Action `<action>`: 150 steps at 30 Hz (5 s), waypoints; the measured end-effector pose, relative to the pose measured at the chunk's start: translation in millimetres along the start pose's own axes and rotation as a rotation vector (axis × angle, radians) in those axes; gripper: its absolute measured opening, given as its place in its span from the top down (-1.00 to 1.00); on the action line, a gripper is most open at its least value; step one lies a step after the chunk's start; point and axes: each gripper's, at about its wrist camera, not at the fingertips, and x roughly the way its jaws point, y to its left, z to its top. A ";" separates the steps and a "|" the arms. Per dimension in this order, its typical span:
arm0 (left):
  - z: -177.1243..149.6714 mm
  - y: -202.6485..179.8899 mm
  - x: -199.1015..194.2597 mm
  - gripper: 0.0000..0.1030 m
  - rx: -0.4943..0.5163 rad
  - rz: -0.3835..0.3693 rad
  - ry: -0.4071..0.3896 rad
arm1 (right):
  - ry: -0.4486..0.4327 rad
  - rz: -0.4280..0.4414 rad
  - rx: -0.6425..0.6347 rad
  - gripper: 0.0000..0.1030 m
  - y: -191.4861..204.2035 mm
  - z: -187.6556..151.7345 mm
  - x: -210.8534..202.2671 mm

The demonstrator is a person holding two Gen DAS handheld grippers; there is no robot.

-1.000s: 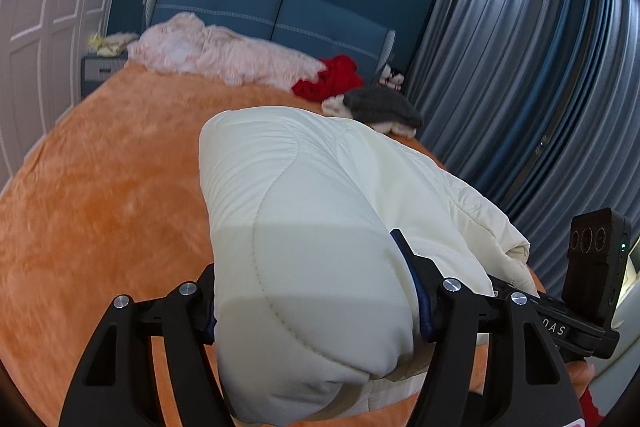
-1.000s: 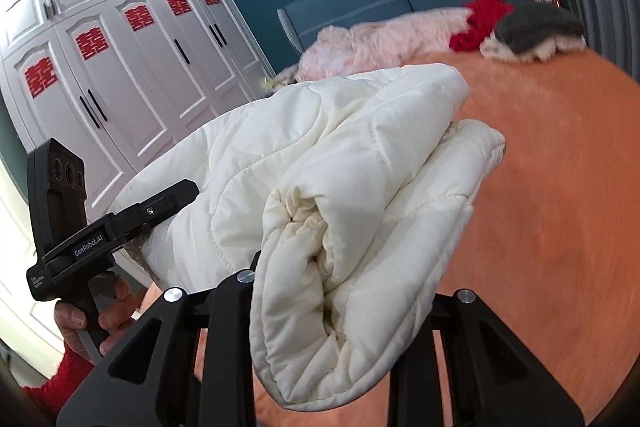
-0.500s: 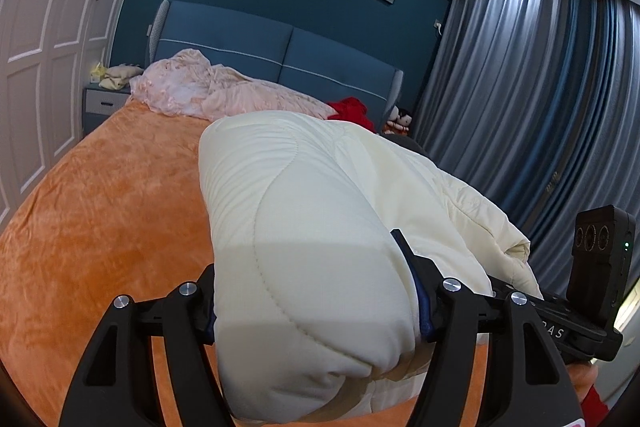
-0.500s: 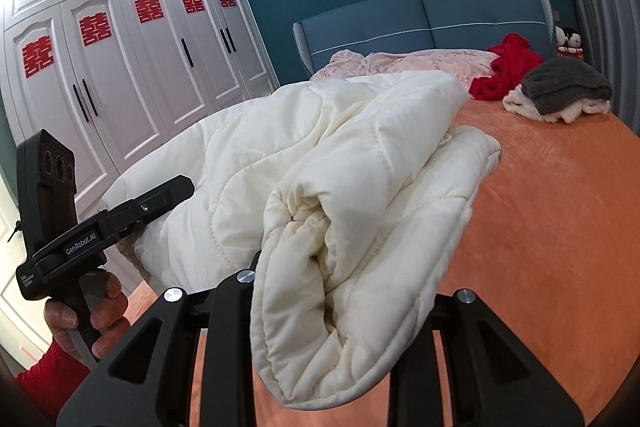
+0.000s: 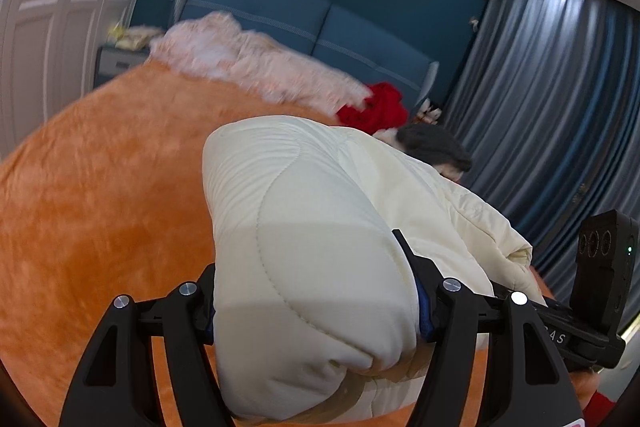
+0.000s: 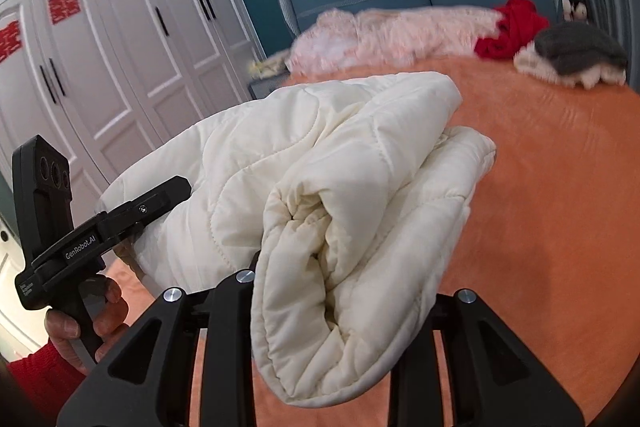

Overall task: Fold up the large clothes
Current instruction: 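Lift the cream jacket bundle with both tools off the bed, then lower the bundle onto the bed and press both tools on its fold, then press the closed left tool on the bundle while the right tool presses beside it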

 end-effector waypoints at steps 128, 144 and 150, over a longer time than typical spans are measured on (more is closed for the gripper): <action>-95.0 8.9 81.3 0.71 0.130 0.583 0.268 | 0.296 -0.334 0.037 0.28 12.7 -87.7 87.2; -95.0 -10.4 33.0 0.71 0.068 0.520 0.368 | 0.316 -0.329 0.043 0.24 30.6 -87.8 27.4; -108.5 -19.1 25.3 0.71 0.074 0.530 0.406 | 0.405 -0.353 0.045 0.19 22.8 -112.8 34.3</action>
